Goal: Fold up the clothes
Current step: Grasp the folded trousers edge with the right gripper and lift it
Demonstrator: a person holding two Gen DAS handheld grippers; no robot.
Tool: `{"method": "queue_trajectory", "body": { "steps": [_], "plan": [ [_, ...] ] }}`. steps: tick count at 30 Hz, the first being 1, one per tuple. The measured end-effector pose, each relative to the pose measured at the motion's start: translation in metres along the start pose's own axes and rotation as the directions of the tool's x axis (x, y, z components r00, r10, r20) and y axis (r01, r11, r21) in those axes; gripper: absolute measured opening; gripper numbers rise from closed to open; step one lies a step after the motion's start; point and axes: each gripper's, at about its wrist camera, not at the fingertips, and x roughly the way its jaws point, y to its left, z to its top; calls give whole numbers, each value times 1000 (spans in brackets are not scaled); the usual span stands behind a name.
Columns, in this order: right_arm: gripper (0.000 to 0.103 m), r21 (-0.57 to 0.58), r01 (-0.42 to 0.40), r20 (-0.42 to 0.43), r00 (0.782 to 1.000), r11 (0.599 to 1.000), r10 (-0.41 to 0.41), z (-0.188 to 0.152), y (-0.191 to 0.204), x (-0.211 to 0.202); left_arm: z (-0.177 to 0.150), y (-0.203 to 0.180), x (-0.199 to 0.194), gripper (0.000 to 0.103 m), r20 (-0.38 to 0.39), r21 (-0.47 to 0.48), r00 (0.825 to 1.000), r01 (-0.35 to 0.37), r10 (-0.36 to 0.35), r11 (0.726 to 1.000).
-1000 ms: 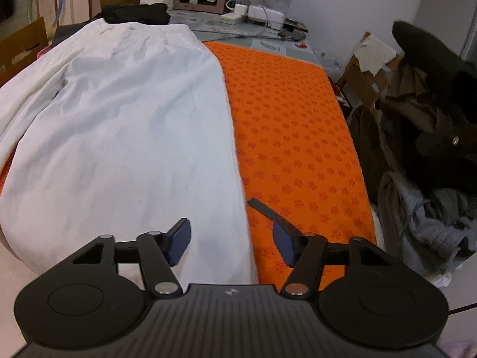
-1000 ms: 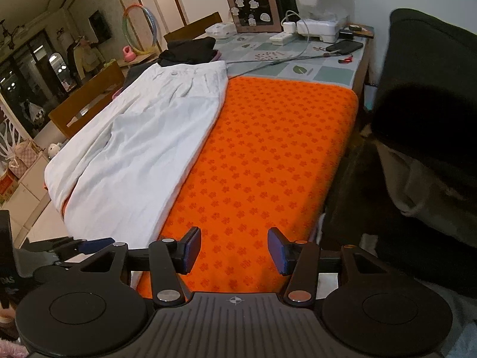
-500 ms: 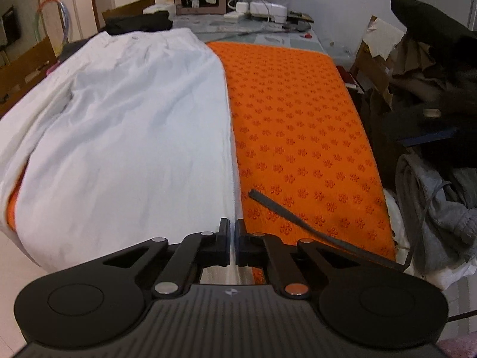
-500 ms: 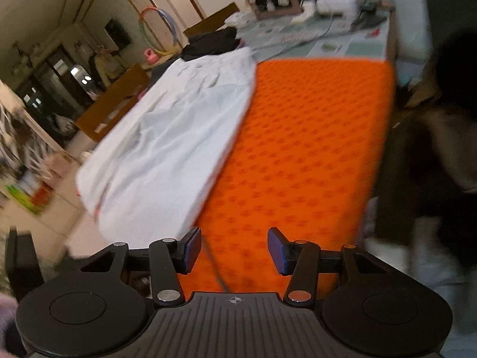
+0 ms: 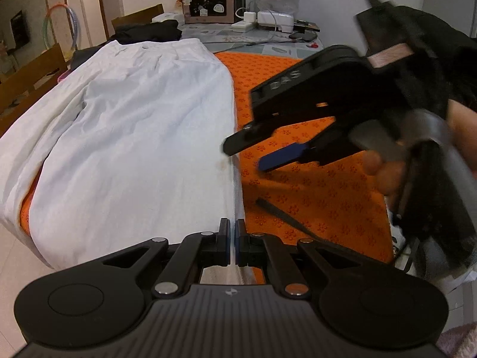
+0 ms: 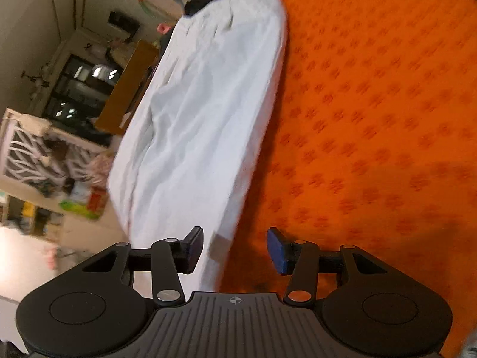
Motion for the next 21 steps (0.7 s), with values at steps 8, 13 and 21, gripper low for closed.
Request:
{"method": "queue_trajectory", "body": {
  "steps": [8,13,21],
  "plan": [
    [12,-35,-100,-74,992,994,97,11,19,10,2,-5,2,33,20,28,999,25,-26,999],
    [11,-88,-134,-94,988,987,126,18,44,5,10,-11,11,63,26,51,998,-54,52,997],
    [11,-225,-138,-130,985,965,111,27,86,8,18,4,13,15,26,41,975,-223,222,974]
  ]
}}
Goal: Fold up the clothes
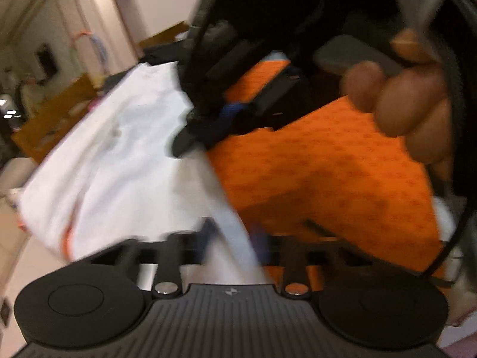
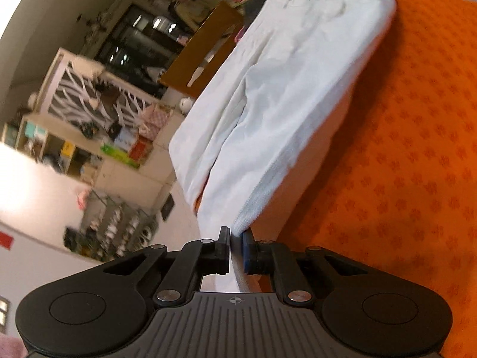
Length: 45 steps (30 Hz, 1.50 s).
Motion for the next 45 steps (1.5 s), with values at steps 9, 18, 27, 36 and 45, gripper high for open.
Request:
{"method": "queue_trajectory", "body": {
  "steps": [9,18,27,36,45],
  "plan": [
    [54,-17,77,52,996,997,-76,32,-25,-1,5,41,-4,7,-16,-82,994,-105,104,991],
    [55,349,92,369,901,933,-228,125,-123,-29,18,68,-21,7,-53,-147,993,-116,109,982],
    [65,465,5,374,905,885,-201,216,-187,25,29,83,-36,6,-76,-198,988,-150,138,969],
    [9,424,-116,458,883,898,-102,249,-165,38,32,95,-50,6,-68,-224,989,-144,132,964],
    [6,366,-87,533,836,927,-131,216,-107,-52,46,128,-144,6,57,-226,997,-35,49,973]
  ]
}}
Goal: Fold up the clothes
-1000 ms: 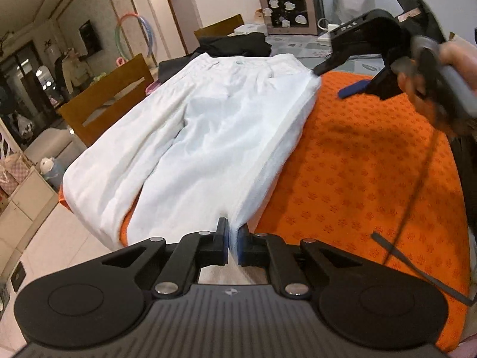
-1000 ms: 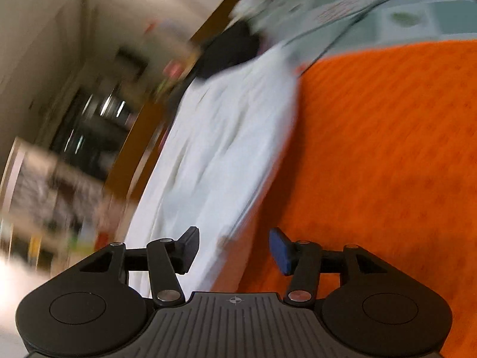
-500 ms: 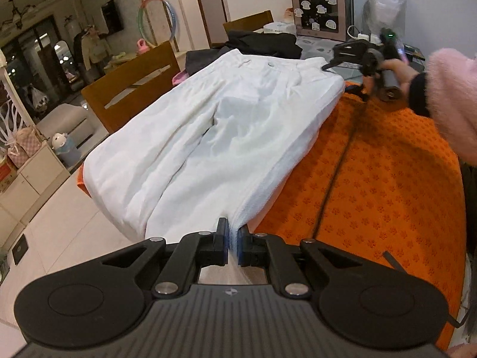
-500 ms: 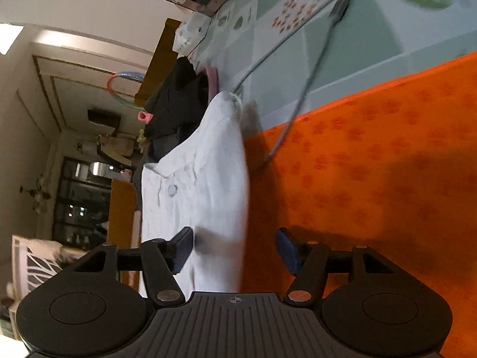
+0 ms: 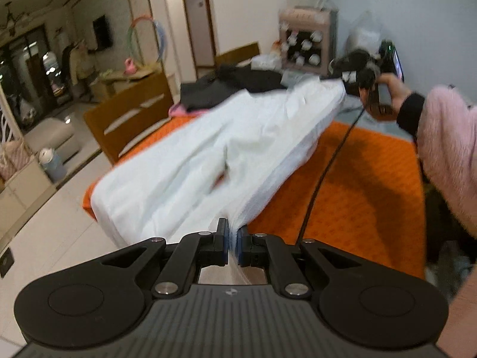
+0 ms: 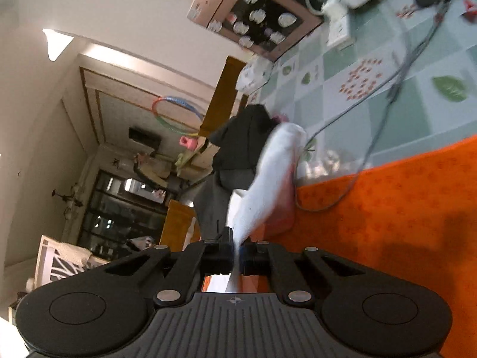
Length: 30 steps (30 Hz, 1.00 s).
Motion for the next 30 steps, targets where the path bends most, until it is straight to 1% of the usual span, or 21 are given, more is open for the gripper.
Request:
{"method": "queue_trajectory", "body": {
  "steps": [2,4,8,11,13,16,19,21,23,27,30],
  "plan": [
    [6,6,36,14,999,999,-36,-6,-1,-21,1,7,-12,6,4,-16,1000,23,-23,1000],
    [6,8,91,20,996,996,-91,-15,-6,-33,-2,12,-16,6,6,-26,999,33,-33,999],
    [6,7,150,36,988,989,-150,-27,-7,-34,-3,33,-6,6,-5,-67,999,33,-33,997],
    [7,-65,192,72,980,979,-188,-36,17,-32,4,54,3,6,0,-92,999,32,-33,995],
    [7,-117,209,98,975,971,-198,-39,39,-25,11,75,12,6,4,-110,999,35,-35,993],
    [7,-180,230,126,970,956,-209,-45,75,-10,22,115,30,6,0,-146,999,39,-39,988],
    [7,-233,282,147,956,931,-253,-53,112,20,32,161,54,6,-10,-185,998,55,-58,981],
    [7,-263,326,160,943,908,-293,-59,134,44,37,196,76,6,-19,-211,996,81,-87,974],
    [7,-307,383,176,922,871,-343,-66,156,74,41,232,100,6,-32,-232,992,110,-120,967],
    [7,-353,492,197,871,796,-450,-83,186,138,43,292,157,6,-75,-224,985,136,-156,965],
    [7,-372,565,206,824,737,-528,-94,202,188,42,331,200,6,-137,-254,971,155,-195,955]
  ]
}}
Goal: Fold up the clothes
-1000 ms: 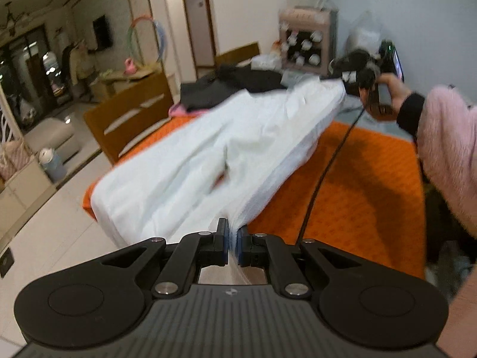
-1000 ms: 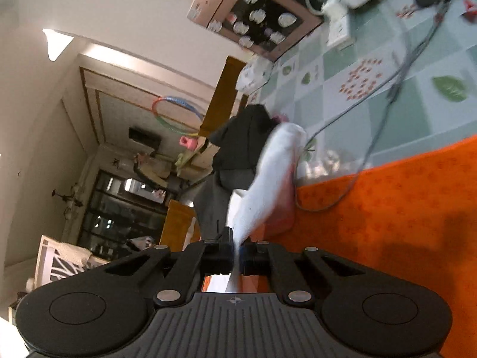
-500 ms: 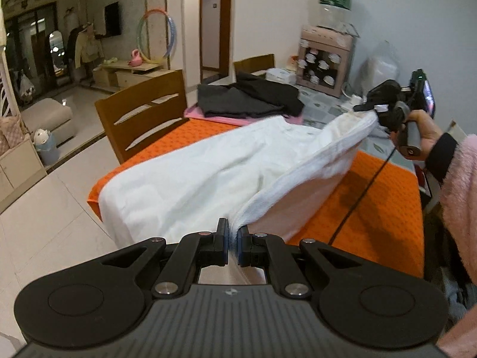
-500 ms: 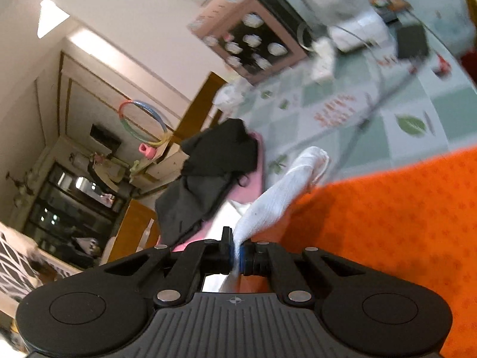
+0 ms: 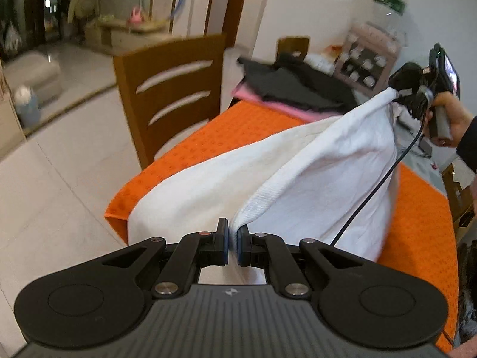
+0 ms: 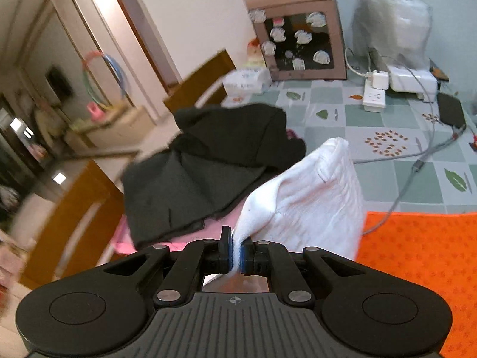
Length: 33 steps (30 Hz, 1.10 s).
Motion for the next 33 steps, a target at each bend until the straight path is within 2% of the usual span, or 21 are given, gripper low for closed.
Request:
{"method": "queue_trajectory", "body": {
  "steps": [6,9,12,13,14,18,23,28,31,33],
  "plan": [
    [8,-91,156,-64,985,984,-162,-13,65,70,18,65,57,6,-129,-57,990,53,-60,997],
    [15,-131,211,-91,971,969,-223,-23,84,103,22,86,85,6,-201,-88,976,70,-86,994],
    [31,-159,245,-107,959,957,-263,-30,93,126,25,102,108,7,-256,-113,960,89,-116,990],
    [41,-167,248,-106,958,954,-267,-31,96,128,25,104,114,8,-268,-114,955,95,-123,989],
    [46,-171,242,-99,960,955,-262,-32,98,126,26,106,117,8,-275,-115,953,101,-129,988],
    [56,-140,168,-74,981,976,-180,-28,96,96,28,114,125,8,-287,-131,945,123,-156,984],
    [62,-172,57,-35,997,983,-64,-25,80,21,29,124,125,6,-282,-197,941,137,-189,971],
    [66,-214,50,-4,999,976,-52,-39,51,-56,44,114,86,6,-191,-166,966,141,-172,976],
    [66,-218,66,13,998,974,-64,-59,25,-94,54,111,72,6,-155,-147,981,93,-116,985],
    [66,-216,59,8,998,975,-58,-79,7,-112,57,112,81,6,-172,-151,982,46,-72,987]
  ]
}}
